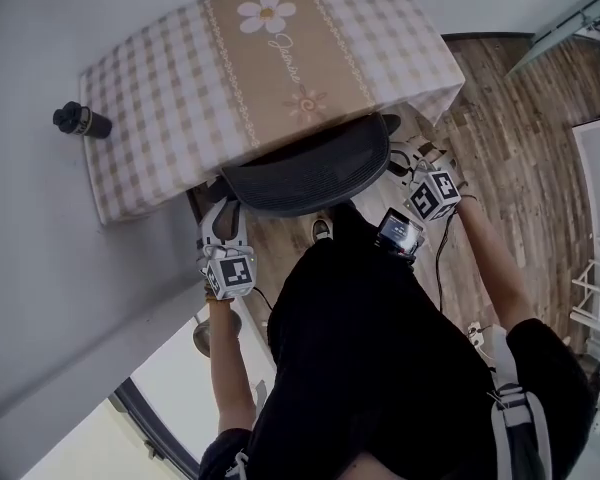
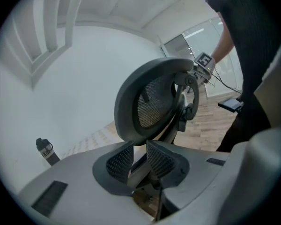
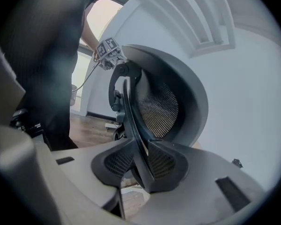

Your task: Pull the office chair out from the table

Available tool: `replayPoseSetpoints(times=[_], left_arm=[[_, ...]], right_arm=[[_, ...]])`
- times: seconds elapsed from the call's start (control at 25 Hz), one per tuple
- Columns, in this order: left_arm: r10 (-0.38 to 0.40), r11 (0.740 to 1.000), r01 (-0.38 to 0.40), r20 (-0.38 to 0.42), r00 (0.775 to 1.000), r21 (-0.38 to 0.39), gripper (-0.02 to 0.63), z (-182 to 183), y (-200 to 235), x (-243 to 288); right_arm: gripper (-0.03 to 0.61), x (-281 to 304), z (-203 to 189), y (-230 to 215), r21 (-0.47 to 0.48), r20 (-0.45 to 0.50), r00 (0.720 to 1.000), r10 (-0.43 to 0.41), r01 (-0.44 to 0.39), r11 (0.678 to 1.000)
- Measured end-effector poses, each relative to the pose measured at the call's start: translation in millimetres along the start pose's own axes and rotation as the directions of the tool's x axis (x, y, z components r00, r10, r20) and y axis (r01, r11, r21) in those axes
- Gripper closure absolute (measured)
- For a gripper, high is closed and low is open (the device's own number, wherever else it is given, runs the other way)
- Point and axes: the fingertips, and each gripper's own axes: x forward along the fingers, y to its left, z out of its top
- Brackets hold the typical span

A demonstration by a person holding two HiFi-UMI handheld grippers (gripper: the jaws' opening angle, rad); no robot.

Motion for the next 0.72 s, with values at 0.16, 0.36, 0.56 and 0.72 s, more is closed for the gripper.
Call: replayPoseSetpoints(times=[0.16,0.36,0.56,0.72], left_arm=[[-0.055,0.991,0.061,-0.059,0.997,0.121,0.479,-11,-15,8],[-0.1,0.98,0.115,-0.102,0.99,0.159,0.451,-19,-24,19],[-0.127,0.965,0.153,-0.132,0.983,0.215,0.438,-25,-28,28],[-0.14,0.954,0.173,-0.148,0.979,0.244,0.428,-23,-29,32]], right_arm=[[0.465,9,-7,0,-0.042,-0.027,0.999,0.025,-0.027,0.999],[0.465,20,-15,0,-0.09,-0.055,0.998,0.042,-0.047,0.995],[0.442,27,-23,-1,-0.141,-0.086,0.994,0.069,-0.081,0.987],[0.436,29,-26,-4,-0.147,-0.087,0.992,0.092,-0.104,0.984]])
